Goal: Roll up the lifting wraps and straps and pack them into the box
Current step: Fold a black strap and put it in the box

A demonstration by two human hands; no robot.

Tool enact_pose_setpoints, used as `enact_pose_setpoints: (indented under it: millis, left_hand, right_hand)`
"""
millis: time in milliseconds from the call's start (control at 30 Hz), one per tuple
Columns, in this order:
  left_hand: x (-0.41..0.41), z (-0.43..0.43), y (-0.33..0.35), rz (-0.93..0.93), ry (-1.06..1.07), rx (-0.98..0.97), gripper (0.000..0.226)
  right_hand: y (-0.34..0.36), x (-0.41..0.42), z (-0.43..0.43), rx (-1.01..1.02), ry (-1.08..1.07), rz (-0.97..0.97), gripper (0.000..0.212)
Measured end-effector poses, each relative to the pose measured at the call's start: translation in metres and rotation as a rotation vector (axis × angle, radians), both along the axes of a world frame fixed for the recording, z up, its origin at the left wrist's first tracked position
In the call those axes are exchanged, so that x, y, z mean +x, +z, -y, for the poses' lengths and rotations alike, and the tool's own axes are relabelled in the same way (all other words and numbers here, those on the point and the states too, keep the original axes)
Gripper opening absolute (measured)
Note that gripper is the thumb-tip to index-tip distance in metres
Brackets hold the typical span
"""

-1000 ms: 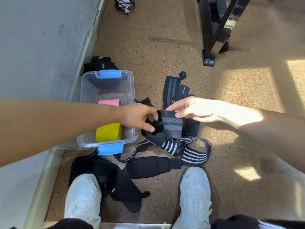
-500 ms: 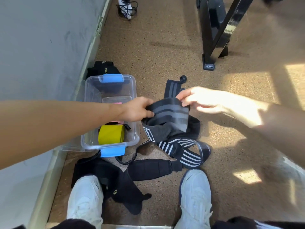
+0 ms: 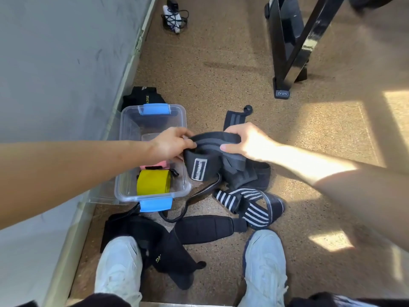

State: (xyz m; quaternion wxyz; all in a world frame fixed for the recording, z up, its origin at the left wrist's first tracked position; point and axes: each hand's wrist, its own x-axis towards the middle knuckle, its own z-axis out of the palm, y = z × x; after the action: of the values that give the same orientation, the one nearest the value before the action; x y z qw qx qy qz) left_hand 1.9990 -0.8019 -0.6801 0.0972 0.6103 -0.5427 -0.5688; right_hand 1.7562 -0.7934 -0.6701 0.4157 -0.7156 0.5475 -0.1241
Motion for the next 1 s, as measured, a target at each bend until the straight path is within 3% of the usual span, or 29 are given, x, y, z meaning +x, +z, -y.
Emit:
enact_pose_setpoints:
  millis: [133, 167, 300, 400, 567, 633, 733, 833, 1000]
  left_hand:
    - [-0.001, -0.005, 0.010, 0.279, -0.390, -0.933, 0.043]
    - [-0.005, -0.005, 0.015, 0.292, -0.512, -1.017, 0.043]
    - [-0.016, -0.008, 0.013, 0.384, -0.654, -0.850, 0.049]
    - [-0.010, -0.010, 0.010, 0.407, -0.734, -0.928, 0.032]
    - [0.010, -0.015, 0.015, 0.257, -0.780, -0.816, 0.013]
    - [0.016, -0.017, 0.013, 0.206, -0.658, -0.724, 0.012]
    - [0.021, -0.010, 0.009, 0.122, -0.300, -0.649, 0.008]
    - [0.021, 0.003, 0.007, 0.059, 0.001, -0.574, 0.011]
    - [0.031, 0.031, 0.016, 0.116, 0.275, -0.642, 0.011]
  right_hand:
    - [-0.001, 0.008, 0.003, 0.042, -0.121, 0.157, 0.026]
    - [-0.001, 0.008, 0.006, 0.101, -0.163, 0.208, 0.023]
    - [-0.004, 0.007, 0.011, 0.275, -0.219, 0.356, 0.026]
    - [-0.005, 0.000, 0.015, 0.295, -0.212, 0.356, 0.040]
    - [-0.014, -0.033, 0.025, 0.067, -0.208, -0.078, 0.021]
    - [-0.024, -0.045, 0.027, 0.043, -0.251, -0.092, 0.013]
    - [-0.033, -0.053, 0.028, -0.025, -0.289, -0.134, 0.023]
    - [-0.034, -0.056, 0.021, -0.039, -0.319, -0.145, 0.015]
    - [-0.058, -0.059, -0.006, 0.121, -0.075, -0.348, 0.024]
